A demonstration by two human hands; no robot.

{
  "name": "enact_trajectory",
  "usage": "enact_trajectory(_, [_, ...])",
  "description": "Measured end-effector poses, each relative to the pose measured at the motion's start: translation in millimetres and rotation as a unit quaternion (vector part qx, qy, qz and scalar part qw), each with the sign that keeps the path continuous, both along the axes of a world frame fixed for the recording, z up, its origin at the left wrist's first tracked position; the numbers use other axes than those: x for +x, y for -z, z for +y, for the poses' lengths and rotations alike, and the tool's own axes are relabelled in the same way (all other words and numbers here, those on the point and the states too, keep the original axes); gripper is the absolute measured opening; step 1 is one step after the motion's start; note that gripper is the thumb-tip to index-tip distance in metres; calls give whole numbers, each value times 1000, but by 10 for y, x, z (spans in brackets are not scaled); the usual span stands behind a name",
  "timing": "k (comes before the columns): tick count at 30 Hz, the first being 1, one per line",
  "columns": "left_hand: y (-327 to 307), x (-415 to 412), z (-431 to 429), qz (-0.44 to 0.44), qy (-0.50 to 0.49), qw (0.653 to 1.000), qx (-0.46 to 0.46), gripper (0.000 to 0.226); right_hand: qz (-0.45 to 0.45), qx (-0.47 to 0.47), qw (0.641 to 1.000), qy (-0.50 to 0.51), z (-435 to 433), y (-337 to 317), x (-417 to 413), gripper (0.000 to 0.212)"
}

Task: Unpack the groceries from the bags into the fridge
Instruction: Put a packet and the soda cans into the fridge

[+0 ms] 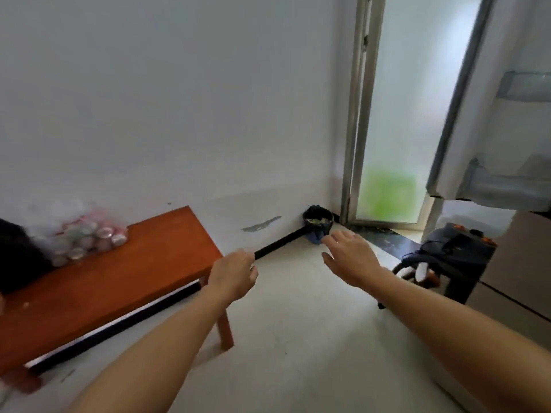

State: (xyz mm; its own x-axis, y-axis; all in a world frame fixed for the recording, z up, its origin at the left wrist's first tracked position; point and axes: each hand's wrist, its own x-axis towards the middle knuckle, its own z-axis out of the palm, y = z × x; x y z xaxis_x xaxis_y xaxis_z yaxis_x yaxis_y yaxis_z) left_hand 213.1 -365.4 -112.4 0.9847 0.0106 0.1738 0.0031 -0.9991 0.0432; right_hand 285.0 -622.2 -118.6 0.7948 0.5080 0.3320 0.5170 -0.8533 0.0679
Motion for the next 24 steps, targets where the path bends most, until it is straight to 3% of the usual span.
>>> enact_trajectory(6, [-37, -696, 1636, -2, -103, 995, 8, 19, -4, 9, 994, -111, 1814, 11, -189, 36])
enact_trajectory(13, [1, -1243, 3397, -9, -181, 983, -4, 19, 14, 3, 985, -172, 3835, 76, -442, 30])
enact_trajectory(24, [304, -911, 5072, -18, -224, 974, -32, 20, 40, -4, 968, -246, 5718, 229, 56, 33])
